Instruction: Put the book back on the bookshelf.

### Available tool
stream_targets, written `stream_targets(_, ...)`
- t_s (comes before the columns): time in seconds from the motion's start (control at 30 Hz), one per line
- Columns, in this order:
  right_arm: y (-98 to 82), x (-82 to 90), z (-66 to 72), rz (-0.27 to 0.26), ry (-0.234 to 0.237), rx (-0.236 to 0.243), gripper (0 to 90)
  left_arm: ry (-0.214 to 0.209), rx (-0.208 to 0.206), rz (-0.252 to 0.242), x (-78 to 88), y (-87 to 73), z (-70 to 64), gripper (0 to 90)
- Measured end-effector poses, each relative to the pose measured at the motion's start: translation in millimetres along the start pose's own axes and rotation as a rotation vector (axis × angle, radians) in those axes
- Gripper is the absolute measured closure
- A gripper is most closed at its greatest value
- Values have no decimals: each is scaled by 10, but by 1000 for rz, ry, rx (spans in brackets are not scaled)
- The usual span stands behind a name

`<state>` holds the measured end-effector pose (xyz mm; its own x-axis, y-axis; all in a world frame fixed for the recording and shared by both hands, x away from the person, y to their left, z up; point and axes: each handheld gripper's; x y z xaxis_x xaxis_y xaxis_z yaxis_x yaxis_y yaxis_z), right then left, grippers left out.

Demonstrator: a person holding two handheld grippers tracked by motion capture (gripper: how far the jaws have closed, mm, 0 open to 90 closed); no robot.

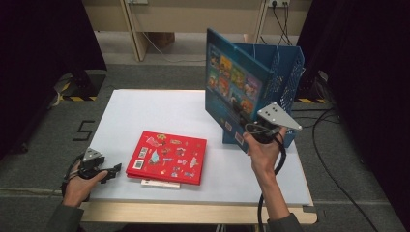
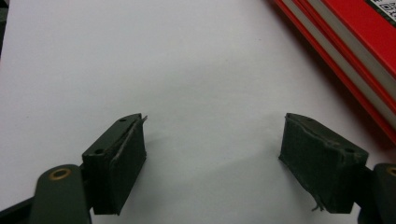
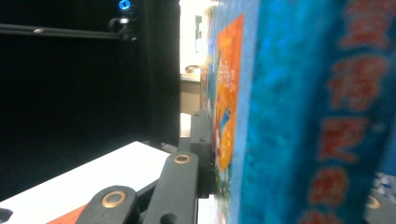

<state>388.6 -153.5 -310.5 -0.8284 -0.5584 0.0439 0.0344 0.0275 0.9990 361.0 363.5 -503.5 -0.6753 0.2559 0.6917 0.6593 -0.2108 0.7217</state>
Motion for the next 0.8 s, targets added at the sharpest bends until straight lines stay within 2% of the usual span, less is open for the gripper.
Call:
stream_targets(0.1,32,54,-123,-23,-34,-16,826,-2,1,-3,-2,-1,1,207)
stream_targets(0.13,54,84,-191,-25,-67,-26,825,-2,1,-1,-2,2,1,207)
stream_targets(0.17,54,84,-191,-25,-67,-26,825,-2,1,-1,-2,2,1,207)
stream_targets(0.3,82,76,-319,-23,-122,-26,826,0,2,1,-1,1,-2,207)
stream_targets(0.33,87,41,-349,-10,-147,-34,825,1,1,1,-1,2,-1,206)
stream_targets(0.43,79,-33,-397,-17,-182,-20,825,1,3,0,-1,1,-3,206)
stream_targets(0.6,81,-154,-445,-2,-210,-30,825,-2,3,-2,-3,0,-1,205)
stream_targets(0.63,67,-237,-473,1,-241,-27,825,1,1,1,-1,2,-1,206)
stream_targets(0.8,32,-382,-525,14,-271,-42,825,0,2,0,-1,1,-2,206)
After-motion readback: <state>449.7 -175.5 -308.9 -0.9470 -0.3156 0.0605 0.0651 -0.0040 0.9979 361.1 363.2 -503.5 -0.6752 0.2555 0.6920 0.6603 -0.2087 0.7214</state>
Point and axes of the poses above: each handheld gripper's, and its own axes: x roughly backward along the jaws, y roughly out of its top, z roughly to its left, and after that the axes turned 2 degrees about z, right-handed
